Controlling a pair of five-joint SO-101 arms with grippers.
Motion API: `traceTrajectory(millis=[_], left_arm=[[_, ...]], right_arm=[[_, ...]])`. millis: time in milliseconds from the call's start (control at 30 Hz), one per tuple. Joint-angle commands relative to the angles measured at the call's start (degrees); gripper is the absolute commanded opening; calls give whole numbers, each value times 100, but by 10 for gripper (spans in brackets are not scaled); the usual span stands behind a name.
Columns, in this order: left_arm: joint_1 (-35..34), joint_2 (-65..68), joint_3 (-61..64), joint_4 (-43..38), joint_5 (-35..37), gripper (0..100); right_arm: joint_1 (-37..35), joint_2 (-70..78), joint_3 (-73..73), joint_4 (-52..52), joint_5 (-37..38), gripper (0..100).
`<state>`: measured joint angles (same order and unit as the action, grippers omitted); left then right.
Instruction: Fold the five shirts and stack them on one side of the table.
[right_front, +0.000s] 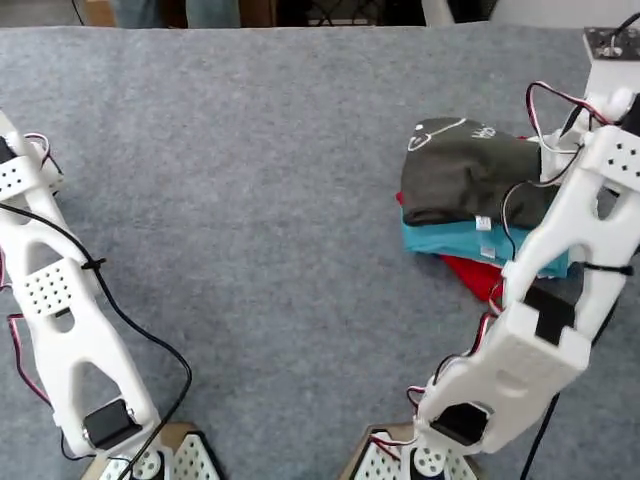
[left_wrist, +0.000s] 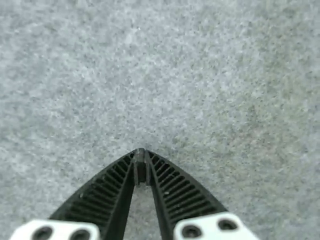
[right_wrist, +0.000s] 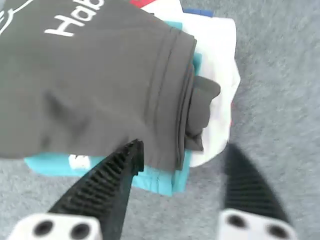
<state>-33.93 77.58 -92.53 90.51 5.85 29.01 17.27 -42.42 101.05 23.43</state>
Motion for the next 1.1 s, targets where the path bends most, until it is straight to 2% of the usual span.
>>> traceTrajectory(millis=[0, 133, 200, 300, 333, 400, 467, 600, 733, 867, 1067], left_arm=[[470, -369, -303, 193, -97, 30], [1701, -923, -312, 782, -97, 29], [2571, -1538, -303, 985, -97, 29], [3996, -2312, -286, 976, -97, 29], [4470, -2514, -277, 958, -97, 29], [5297, -2620, -136, 826, -79, 29], [5895, -2532, 207, 615, -62, 29], [6703, -2400, 892, 105, 281, 29], [7284, -2602, 637, 9, 1011, 29], [7600, -2716, 497, -123, 1336, 29], [8057, -2699, 549, -1477, 1723, 33]], right_arm=[[18, -1051, 110, 9, 105, 374], [404, -1499, 224, -9, -35, 328], [730, -1490, 198, -26, -290, 235], [1248, -1297, 171, -35, -519, 38], [1424, -1218, 180, -44, -545, 8], [1811, -1077, 224, -18, -712, 53], [2180, -936, 215, -26, -905, 45], [2787, -567, 224, -44, -993, 23], [3446, 119, 198, -62, -941, 22], [4000, 708, 171, -44, -738, 22], [4607, 1086, 171, -62, -651, 22]])
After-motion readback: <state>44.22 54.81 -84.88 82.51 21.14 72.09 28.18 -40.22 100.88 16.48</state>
